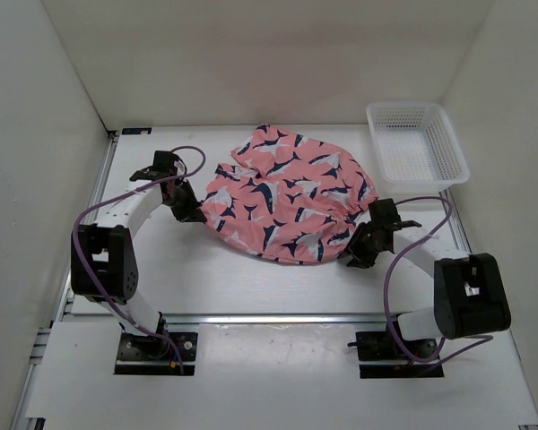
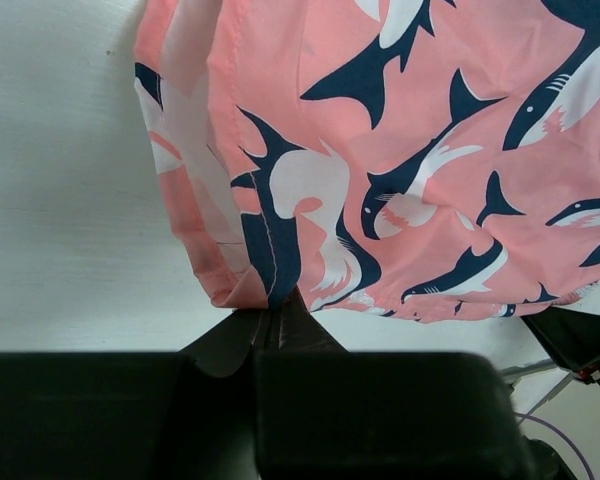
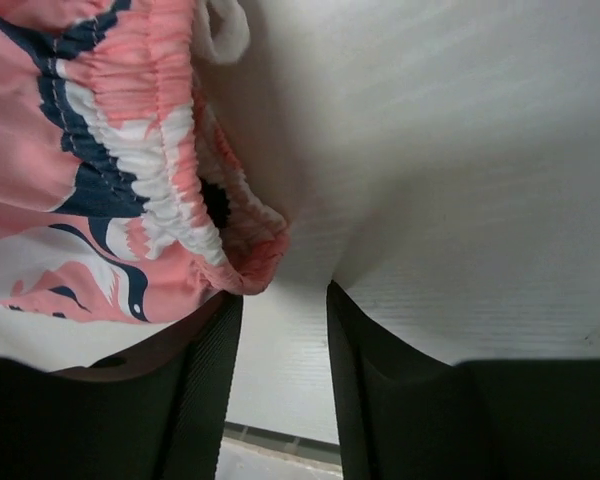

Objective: Fold and stack the shorts
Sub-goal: Fold the shorts

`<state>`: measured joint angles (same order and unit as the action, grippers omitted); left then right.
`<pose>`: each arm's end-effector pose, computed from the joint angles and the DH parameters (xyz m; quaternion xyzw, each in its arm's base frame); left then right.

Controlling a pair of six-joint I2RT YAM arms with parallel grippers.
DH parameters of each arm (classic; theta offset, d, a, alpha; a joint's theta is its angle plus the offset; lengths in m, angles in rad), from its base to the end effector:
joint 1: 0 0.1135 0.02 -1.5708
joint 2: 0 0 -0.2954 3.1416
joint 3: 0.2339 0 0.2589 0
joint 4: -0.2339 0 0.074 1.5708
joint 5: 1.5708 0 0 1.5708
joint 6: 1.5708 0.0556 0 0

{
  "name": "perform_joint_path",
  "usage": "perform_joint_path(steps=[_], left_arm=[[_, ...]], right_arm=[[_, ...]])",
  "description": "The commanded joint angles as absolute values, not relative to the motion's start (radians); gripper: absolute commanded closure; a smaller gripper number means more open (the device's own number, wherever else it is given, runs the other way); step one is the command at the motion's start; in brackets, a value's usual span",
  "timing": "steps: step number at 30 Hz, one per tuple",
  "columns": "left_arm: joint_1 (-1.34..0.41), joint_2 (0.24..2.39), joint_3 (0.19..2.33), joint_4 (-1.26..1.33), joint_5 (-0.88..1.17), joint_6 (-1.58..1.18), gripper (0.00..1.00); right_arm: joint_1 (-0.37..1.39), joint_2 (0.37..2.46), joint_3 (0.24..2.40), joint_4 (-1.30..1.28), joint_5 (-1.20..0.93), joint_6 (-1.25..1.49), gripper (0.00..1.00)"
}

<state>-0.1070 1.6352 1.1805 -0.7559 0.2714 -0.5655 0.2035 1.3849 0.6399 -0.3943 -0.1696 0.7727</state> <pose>0.3331 -0.0508 0.2322 -0.1979 0.9548 -0.1842 0.1236 0.2381 0.0587 0.1602 0.2559 0.9392 0.1731 0.1496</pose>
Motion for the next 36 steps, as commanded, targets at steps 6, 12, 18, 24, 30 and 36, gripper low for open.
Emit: perform_joint_path(steps=[6, 12, 18, 24, 30, 36], left_arm=[[-0.11, 1.635, 1.235, -0.772, 0.256, -0.56, 0.9], [-0.11, 1.644, 1.244, -0.772, 0.256, -0.56, 0.9], [-0.11, 1.654, 1.253, -0.781, 0.256, -0.56, 0.9], [-0.11, 1.654, 1.253, -0.781, 0.247, -0.56, 0.9], [-0.12, 1.663, 1.253, -0.781, 0.247, -0.56, 0.9], [-0.12, 1.663, 1.253, -0.781, 0.247, -0.56, 0.9]], right_arm=[[0.209, 1.448, 0.715, -0.311, -0.14, 0.765, 0.53], [0.209, 1.483, 0.747, -0.29, -0.14, 0.765, 0.51], [0.23, 1.49, 0.767, -0.247, -0.16, 0.785, 0.51], [0.262, 1.549, 0.796, -0.247, -0.146, 0.785, 0.48], [0.291, 1.621, 0.816, -0.247, -0.094, 0.795, 0.51], [0.33, 1.73, 0.893, -0.287, 0.013, 0.785, 0.72]])
